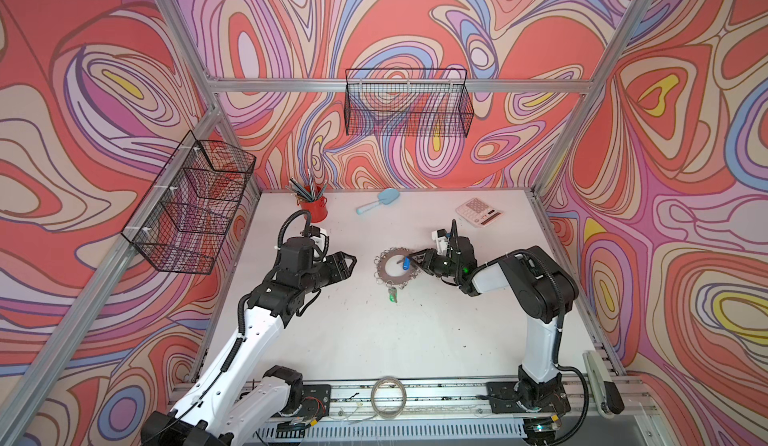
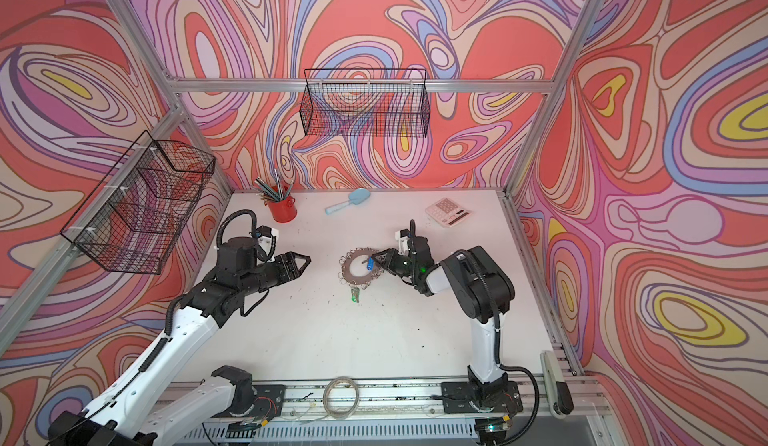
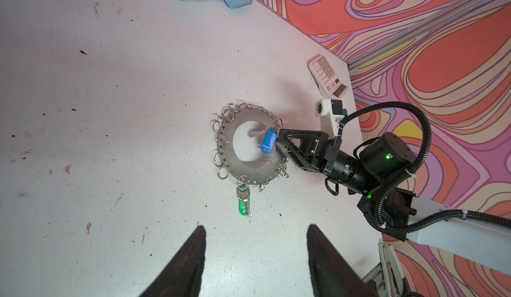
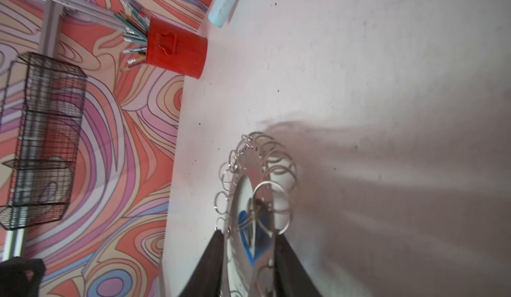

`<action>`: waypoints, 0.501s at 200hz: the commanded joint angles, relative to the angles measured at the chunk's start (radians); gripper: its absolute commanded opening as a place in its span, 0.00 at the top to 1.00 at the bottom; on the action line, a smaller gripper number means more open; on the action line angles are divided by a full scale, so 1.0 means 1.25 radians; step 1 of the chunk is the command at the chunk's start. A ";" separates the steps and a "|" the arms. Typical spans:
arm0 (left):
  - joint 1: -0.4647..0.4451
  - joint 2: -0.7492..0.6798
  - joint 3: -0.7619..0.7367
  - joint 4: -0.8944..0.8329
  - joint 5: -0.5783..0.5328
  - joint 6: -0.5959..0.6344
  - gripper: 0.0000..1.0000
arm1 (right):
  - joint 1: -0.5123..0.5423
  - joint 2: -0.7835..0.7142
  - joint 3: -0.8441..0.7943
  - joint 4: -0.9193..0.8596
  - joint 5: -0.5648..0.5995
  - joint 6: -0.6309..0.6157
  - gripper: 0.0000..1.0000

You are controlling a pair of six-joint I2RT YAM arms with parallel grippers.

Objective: Put the keys on the keyring
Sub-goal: 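Open the right gripper and draw it back from the plate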

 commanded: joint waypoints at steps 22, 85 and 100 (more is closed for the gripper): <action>0.004 -0.018 0.032 -0.056 -0.049 0.007 0.22 | -0.015 -0.119 -0.005 -0.159 0.132 -0.117 0.37; 0.078 0.057 0.090 -0.105 -0.099 0.057 0.00 | -0.024 -0.315 0.053 -0.454 0.373 -0.271 0.02; 0.137 0.090 0.105 -0.084 -0.106 0.078 0.00 | -0.025 -0.380 0.069 -0.512 0.469 -0.323 0.02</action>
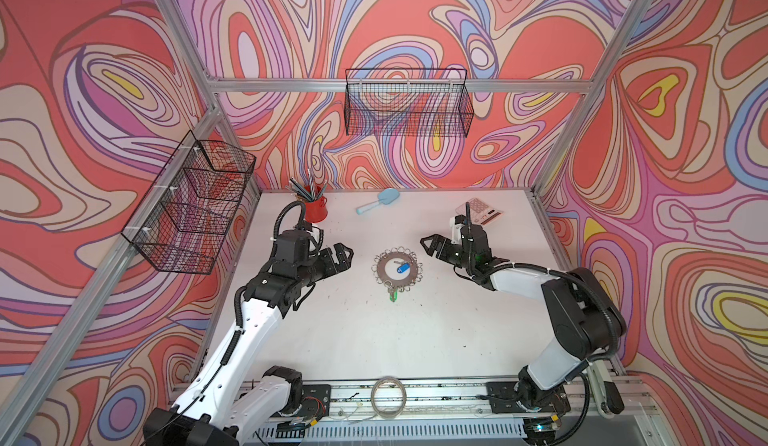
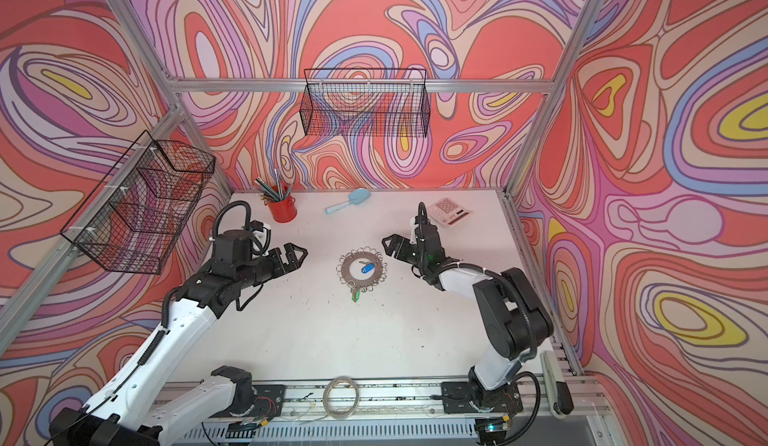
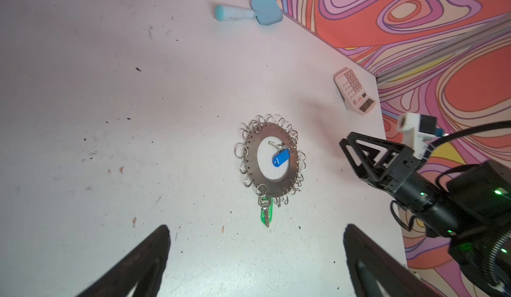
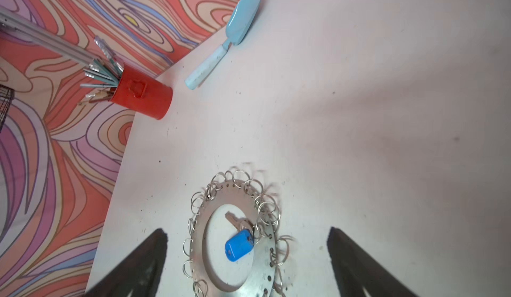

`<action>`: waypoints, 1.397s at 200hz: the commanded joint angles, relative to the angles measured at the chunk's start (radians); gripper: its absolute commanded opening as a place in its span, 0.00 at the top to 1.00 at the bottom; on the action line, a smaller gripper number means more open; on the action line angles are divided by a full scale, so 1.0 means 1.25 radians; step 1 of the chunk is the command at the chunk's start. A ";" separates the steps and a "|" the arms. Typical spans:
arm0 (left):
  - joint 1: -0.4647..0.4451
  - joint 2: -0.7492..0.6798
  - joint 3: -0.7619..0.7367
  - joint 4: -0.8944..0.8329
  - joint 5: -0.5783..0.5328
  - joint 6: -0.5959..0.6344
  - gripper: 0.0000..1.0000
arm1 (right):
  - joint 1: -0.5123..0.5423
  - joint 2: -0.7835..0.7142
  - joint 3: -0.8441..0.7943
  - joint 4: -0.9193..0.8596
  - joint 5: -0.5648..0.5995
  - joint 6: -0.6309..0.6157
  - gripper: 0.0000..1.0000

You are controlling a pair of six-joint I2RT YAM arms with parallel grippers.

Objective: Put the keys on the keyring

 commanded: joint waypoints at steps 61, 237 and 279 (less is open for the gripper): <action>0.189 0.038 -0.047 0.277 -0.148 0.243 0.00 | -0.028 -0.302 -0.148 0.192 0.463 -0.528 0.02; 0.150 0.410 -0.452 1.150 -0.266 0.465 0.00 | -0.220 0.070 -0.396 0.756 0.378 -0.478 0.02; 0.144 0.403 -0.415 1.061 -0.301 0.453 0.00 | -0.229 0.070 -0.373 0.702 0.358 -0.470 0.02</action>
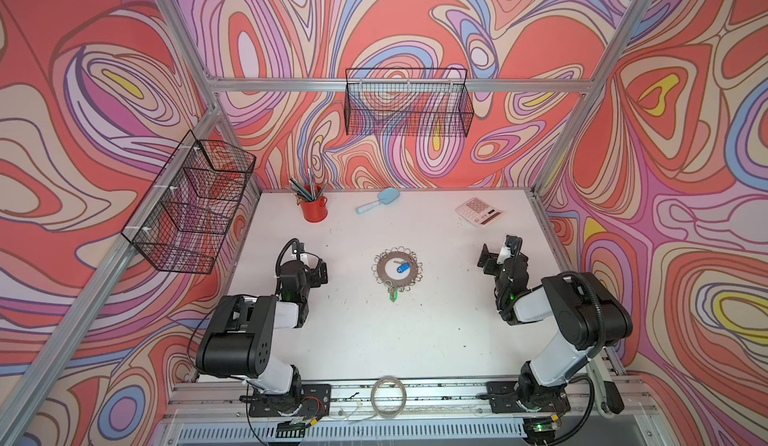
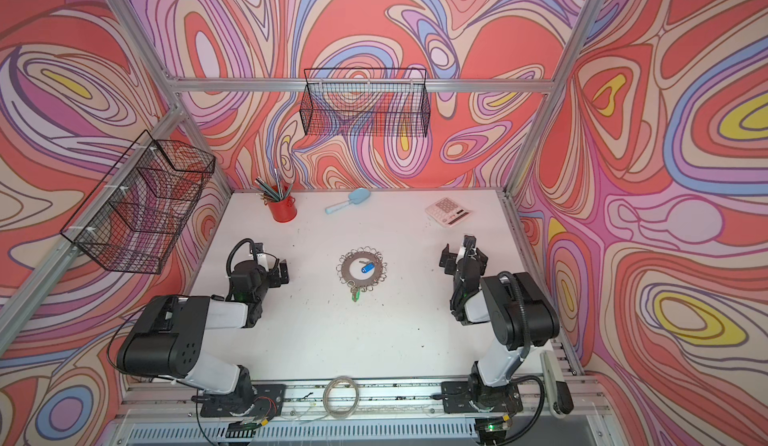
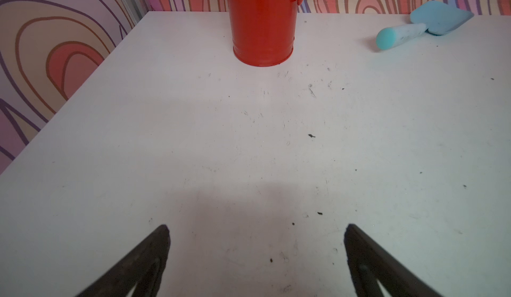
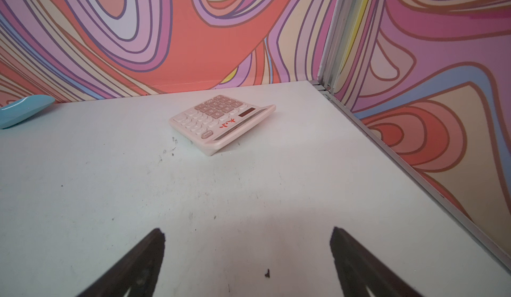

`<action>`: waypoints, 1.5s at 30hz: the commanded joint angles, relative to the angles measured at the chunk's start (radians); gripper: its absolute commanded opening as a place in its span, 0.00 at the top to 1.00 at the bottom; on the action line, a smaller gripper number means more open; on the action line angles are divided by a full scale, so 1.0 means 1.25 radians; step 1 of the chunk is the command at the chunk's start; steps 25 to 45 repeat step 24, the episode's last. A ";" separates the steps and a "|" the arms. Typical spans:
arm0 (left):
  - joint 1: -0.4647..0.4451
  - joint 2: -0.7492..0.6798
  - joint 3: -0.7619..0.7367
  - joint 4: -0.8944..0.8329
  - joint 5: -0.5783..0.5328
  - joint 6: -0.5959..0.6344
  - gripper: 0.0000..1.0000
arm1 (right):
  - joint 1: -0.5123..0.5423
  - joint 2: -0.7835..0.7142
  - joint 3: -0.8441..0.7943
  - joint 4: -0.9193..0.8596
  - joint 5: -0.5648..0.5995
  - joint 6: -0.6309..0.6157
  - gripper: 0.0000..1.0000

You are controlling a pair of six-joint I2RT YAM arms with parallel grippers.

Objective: Put the keys on the keyring

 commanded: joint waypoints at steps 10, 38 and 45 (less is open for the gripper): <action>-0.005 -0.005 0.019 0.036 -0.039 0.009 0.00 | -0.009 0.005 0.008 0.022 -0.014 -0.009 0.02; -0.005 -0.001 0.017 0.048 -0.039 0.010 0.00 | -0.009 0.005 0.008 0.022 -0.013 -0.009 0.02; -0.005 -0.001 0.017 0.048 -0.039 0.010 0.00 | -0.009 0.005 0.008 0.022 -0.013 -0.009 0.02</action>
